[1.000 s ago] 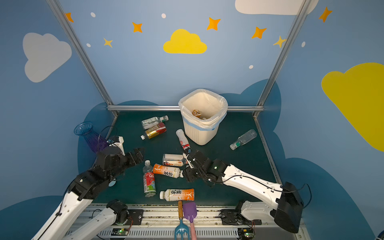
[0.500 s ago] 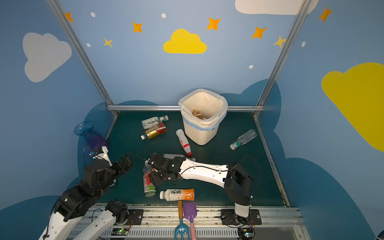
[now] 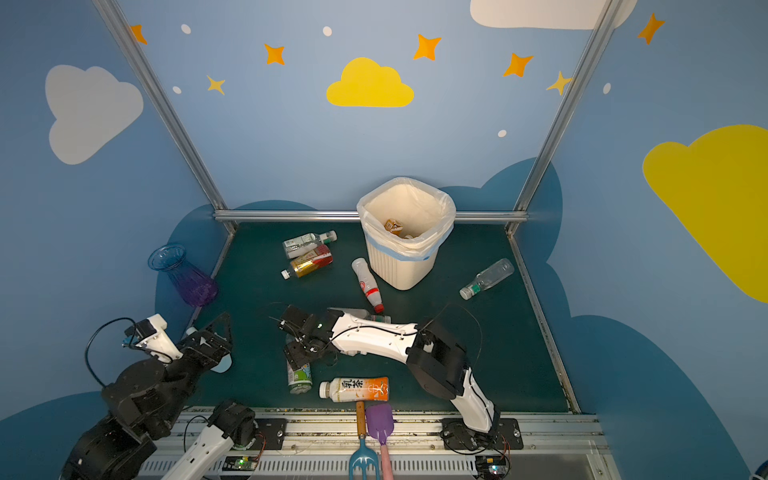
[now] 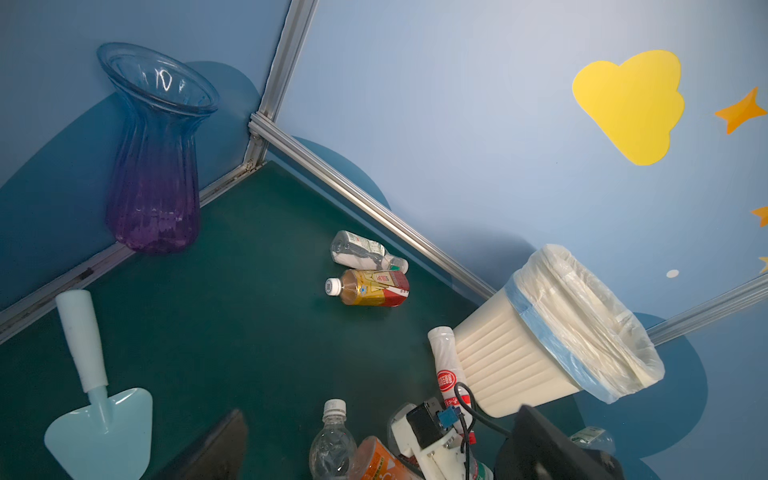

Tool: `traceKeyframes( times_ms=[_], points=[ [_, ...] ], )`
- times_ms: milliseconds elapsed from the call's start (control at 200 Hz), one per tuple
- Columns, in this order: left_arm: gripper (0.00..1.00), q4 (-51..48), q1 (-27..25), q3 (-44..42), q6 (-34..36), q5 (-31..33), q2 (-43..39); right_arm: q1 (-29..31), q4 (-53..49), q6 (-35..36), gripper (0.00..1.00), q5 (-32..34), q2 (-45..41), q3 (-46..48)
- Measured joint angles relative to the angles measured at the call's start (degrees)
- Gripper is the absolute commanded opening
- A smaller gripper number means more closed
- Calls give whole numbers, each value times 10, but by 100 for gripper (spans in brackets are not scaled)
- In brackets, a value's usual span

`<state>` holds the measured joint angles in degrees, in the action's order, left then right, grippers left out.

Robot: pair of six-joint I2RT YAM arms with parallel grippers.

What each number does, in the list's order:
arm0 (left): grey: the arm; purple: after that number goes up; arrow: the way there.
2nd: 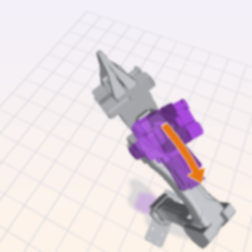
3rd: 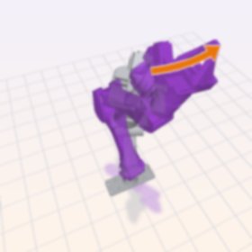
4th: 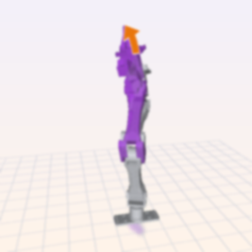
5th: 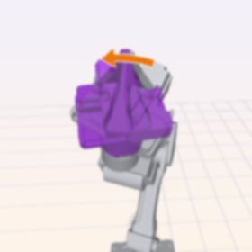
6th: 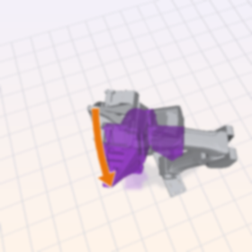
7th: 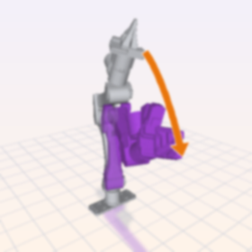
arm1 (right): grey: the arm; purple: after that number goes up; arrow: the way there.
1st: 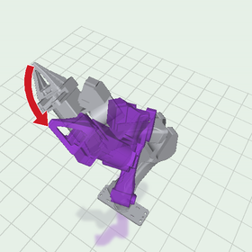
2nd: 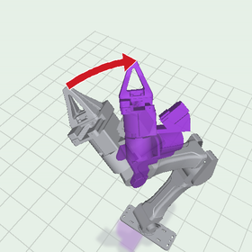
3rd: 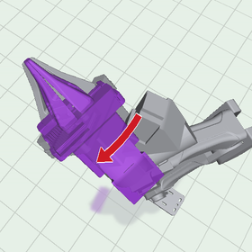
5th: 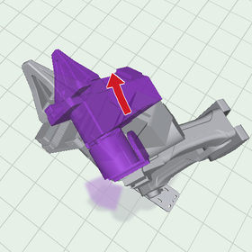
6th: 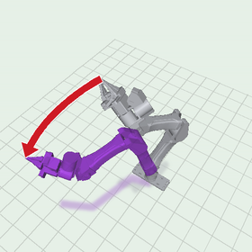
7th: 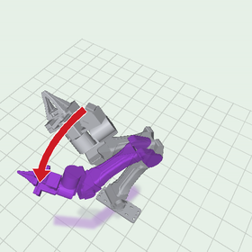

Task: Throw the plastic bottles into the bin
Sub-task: 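Lower the right gripper around the red Qoo bottle and close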

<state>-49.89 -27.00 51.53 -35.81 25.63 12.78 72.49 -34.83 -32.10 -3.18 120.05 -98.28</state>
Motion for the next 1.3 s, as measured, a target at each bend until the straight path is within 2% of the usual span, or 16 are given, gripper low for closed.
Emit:
traceKeyframes(
  times_ms=[431, 921, 1297],
  points=[
    [100, -13, 0, 0, 5, 9, -2, 1, -60, 2, 74, -6, 99, -108],
    [100, -15, 0, -1, 13, 22, -8, 0, -92, 11, 72, -25, 144, -175],
    [100, -21, 0, -4, 15, 31, -13, -3, -101, 26, 52, -50, 167, -209]
  ],
)
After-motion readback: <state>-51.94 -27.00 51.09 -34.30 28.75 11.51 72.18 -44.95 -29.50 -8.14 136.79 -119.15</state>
